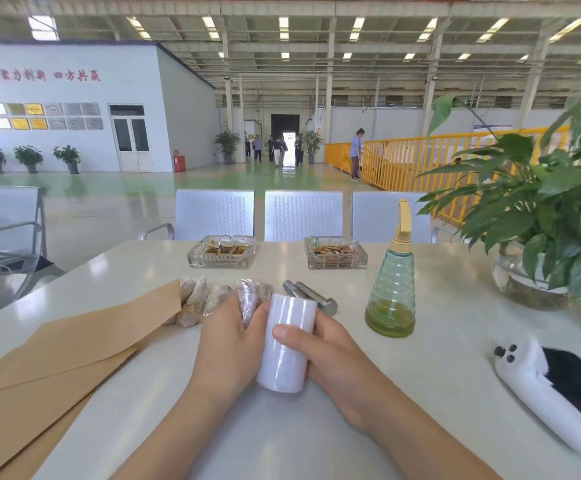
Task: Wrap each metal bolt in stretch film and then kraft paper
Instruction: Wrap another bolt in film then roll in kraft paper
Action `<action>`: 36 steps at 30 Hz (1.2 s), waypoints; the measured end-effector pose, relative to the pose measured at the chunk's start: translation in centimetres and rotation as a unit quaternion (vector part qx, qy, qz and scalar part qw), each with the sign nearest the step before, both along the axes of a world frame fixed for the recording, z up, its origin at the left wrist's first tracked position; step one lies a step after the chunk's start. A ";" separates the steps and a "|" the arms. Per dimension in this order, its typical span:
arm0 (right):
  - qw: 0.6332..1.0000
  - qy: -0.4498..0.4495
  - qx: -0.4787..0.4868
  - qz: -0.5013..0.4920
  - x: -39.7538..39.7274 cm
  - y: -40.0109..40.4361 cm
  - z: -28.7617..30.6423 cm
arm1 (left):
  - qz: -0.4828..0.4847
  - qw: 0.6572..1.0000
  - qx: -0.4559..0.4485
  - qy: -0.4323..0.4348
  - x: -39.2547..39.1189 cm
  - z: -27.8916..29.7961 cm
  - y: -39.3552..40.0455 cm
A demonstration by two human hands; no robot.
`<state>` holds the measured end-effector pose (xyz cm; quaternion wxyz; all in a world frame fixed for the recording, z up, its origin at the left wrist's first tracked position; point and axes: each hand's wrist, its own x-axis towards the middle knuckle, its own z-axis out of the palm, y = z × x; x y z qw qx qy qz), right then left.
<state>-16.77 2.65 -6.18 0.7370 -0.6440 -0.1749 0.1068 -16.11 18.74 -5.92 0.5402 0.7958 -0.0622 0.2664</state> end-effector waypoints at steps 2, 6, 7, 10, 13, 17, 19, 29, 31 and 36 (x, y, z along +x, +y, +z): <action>0.999 0.007 0.032 -0.009 -0.2 -0.2 0.3 | -0.008 1.000 0.001 -0.003 0.2 0.4 -0.5; 0.996 0.035 0.087 -0.008 -0.2 -0.7 0.8 | 0.010 1.000 0.015 0.007 1.7 1.3 -1.8; 0.995 0.040 0.090 -0.013 -0.1 -0.9 0.8 | 0.015 0.999 0.027 0.006 2.1 1.4 -2.1; 0.998 0.006 0.051 -0.044 -0.1 -1.1 0.5 | 0.044 0.997 0.063 -0.002 2.9 1.1 -2.3; 0.990 -0.064 -0.007 -0.124 -0.4 -0.3 0.2 | 0.087 0.991 0.101 -0.024 3.2 0.9 -1.9; 0.960 -0.151 -0.060 -0.229 -0.9 0.7 0.3 | 0.152 0.979 0.130 -0.041 2.8 1.5 -2.1; 0.943 -0.180 -0.084 -0.269 -1.2 0.9 0.6 | 0.172 0.975 0.126 -0.057 2.5 1.9 -2.5; 0.890 -0.228 -0.191 -0.347 -2.1 2.0 0.9 | 0.169 0.969 0.176 -0.027 1.3 2.4 -3.5; 0.848 -0.274 -0.263 -0.370 -1.9 1.1 0.9 | 0.181 0.957 0.221 -0.043 1.0 2.3 -2.9; 0.866 -0.193 -0.266 -0.377 -0.7 -2.0 0.2 | 0.223 0.955 0.182 -0.069 1.1 1.9 -0.7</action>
